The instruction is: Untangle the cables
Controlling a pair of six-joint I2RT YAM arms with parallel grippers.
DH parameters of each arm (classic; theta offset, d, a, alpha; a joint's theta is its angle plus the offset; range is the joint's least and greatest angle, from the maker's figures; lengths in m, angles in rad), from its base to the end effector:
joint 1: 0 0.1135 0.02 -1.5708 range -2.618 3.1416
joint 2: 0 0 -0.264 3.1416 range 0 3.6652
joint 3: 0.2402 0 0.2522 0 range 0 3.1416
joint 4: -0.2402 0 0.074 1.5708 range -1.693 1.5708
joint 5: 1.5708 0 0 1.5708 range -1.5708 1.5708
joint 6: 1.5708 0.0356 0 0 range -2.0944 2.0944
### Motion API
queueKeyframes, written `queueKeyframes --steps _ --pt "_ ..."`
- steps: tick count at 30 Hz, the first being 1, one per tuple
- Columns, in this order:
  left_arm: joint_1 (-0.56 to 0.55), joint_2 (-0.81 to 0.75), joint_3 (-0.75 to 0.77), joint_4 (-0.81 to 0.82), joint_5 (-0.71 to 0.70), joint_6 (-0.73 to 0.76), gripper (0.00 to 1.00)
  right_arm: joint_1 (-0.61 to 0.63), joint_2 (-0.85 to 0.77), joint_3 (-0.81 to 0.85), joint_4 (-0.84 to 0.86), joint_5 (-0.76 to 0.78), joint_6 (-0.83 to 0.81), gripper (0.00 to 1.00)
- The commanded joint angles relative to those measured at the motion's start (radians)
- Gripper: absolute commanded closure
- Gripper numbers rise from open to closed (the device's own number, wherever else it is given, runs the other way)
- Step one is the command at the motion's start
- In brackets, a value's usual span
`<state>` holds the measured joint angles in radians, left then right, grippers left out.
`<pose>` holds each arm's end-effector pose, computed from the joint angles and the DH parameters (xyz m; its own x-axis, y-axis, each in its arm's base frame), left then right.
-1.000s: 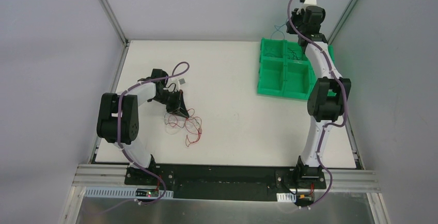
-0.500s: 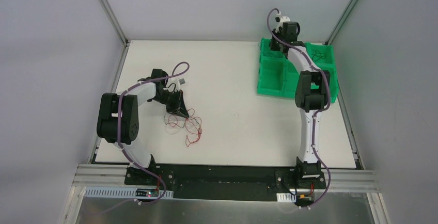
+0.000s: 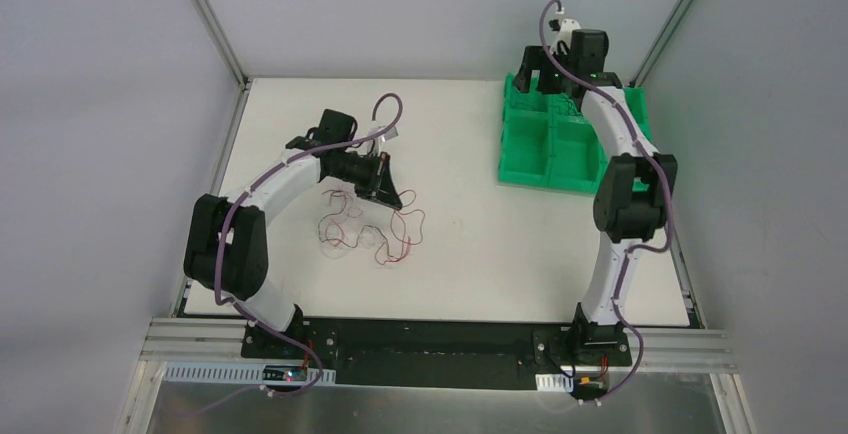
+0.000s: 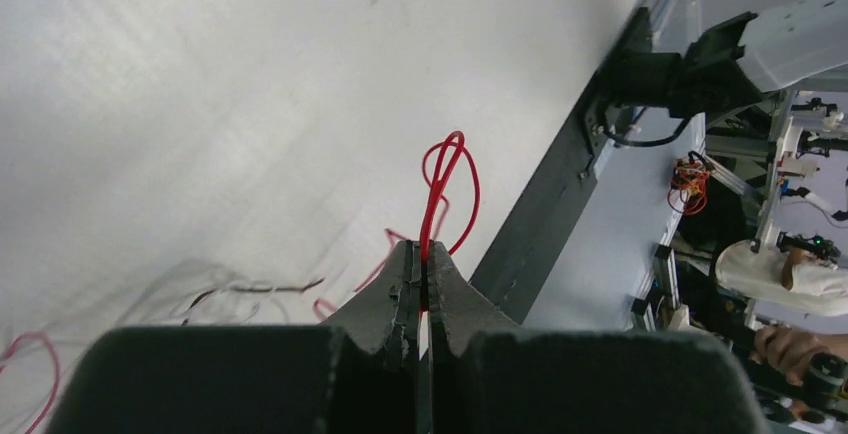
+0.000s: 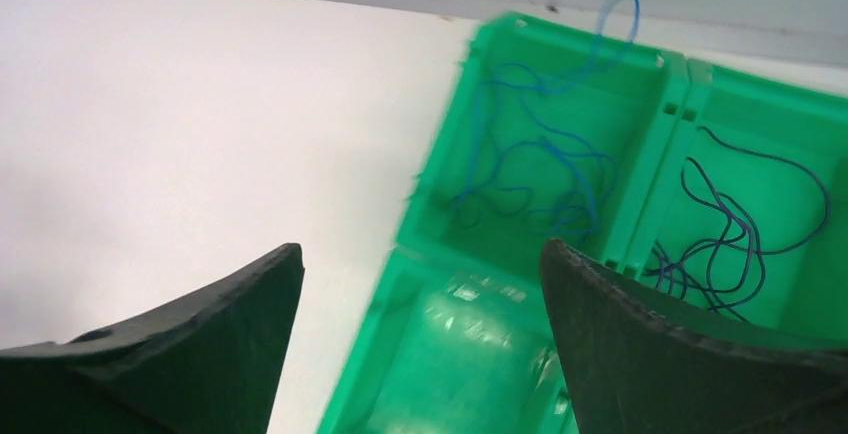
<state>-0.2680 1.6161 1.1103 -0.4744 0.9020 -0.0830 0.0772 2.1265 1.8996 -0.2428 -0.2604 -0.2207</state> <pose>0.3097 -0.1140 0.2312 -0.8467 0.1792 -0.5009 0.5171 0.4988 -0.6956 0.5059 0.0483 0.2921 -0.3739 -0.2411 -0.8956 -0.3948 0.9151 -0.0815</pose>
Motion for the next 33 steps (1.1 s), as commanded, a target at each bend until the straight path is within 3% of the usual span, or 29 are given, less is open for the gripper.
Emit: queueKeyframes --steps 1,4,8,13,20,22,24,28,29,33 --pt "-0.032 -0.063 0.066 0.173 0.089 -0.137 1.00 0.014 -0.299 -0.087 -0.081 -0.258 0.037 0.08" --pt "-0.039 -0.063 0.106 0.236 0.101 -0.191 1.00 0.044 -0.403 -0.176 -0.159 -0.495 0.111 0.07" --pt "-0.048 -0.067 0.138 0.280 0.118 -0.223 1.00 0.164 -0.533 -0.326 -0.183 -0.622 0.190 0.08" --pt "-0.050 -0.061 0.140 0.421 0.133 -0.388 1.00 0.346 -0.636 -0.492 -0.146 -0.550 0.086 0.07" --pt "-0.053 -0.063 0.108 0.622 0.166 -0.603 1.00 0.502 -0.580 -0.544 -0.005 -0.384 0.012 0.01" --pt "-0.053 -0.065 0.105 0.642 0.165 -0.633 1.00 0.521 -0.562 -0.533 0.013 -0.385 0.015 0.09" --pt "-0.053 -0.069 0.108 0.651 0.166 -0.646 1.00 0.529 -0.554 -0.527 0.013 -0.379 0.016 0.30" --pt "-0.050 -0.081 0.108 0.678 0.162 -0.674 1.00 0.519 -0.590 -0.545 0.000 -0.337 -0.002 0.92" --pt "-0.048 -0.083 0.109 0.692 0.162 -0.689 1.00 0.511 -0.603 -0.550 -0.002 -0.322 0.003 1.00" --pt "-0.044 -0.083 0.124 0.726 0.166 -0.722 1.00 0.453 -0.653 -0.534 -0.044 -0.314 0.041 1.00"
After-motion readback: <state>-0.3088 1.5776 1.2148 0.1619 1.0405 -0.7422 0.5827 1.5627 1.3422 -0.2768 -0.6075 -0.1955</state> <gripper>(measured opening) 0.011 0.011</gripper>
